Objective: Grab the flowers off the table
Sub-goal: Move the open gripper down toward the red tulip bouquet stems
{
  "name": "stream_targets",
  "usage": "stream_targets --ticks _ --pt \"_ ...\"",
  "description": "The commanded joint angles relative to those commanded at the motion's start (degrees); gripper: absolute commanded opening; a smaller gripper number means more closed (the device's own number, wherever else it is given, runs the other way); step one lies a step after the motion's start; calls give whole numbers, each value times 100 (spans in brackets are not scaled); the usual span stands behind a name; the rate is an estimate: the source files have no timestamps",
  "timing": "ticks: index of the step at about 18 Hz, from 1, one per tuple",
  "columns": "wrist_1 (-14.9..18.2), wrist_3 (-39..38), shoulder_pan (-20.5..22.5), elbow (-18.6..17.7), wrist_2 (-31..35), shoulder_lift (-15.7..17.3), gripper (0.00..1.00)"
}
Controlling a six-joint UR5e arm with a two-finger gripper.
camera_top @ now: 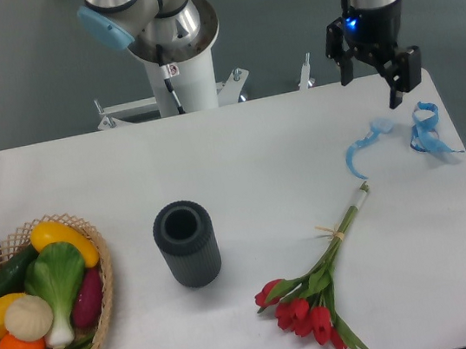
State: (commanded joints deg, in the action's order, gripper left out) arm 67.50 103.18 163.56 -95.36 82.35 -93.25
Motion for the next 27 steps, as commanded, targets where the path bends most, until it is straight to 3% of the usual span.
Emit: stream_targets --ticks 8,12,16,23,25,27 --pt "44 -61 -17 26 246 44 100" --pt "0 -903 -26 -114 -210 0 100" --pt "-26 -1896 -175 -79 -246 -70 100" --pt "-53 -2327 -913 -9 -369 -843 100" --pt "-288 -2783 -1019 87 -369 -1115 100" --pt "-753 -3250 -1151 71 -343 -1396 100"
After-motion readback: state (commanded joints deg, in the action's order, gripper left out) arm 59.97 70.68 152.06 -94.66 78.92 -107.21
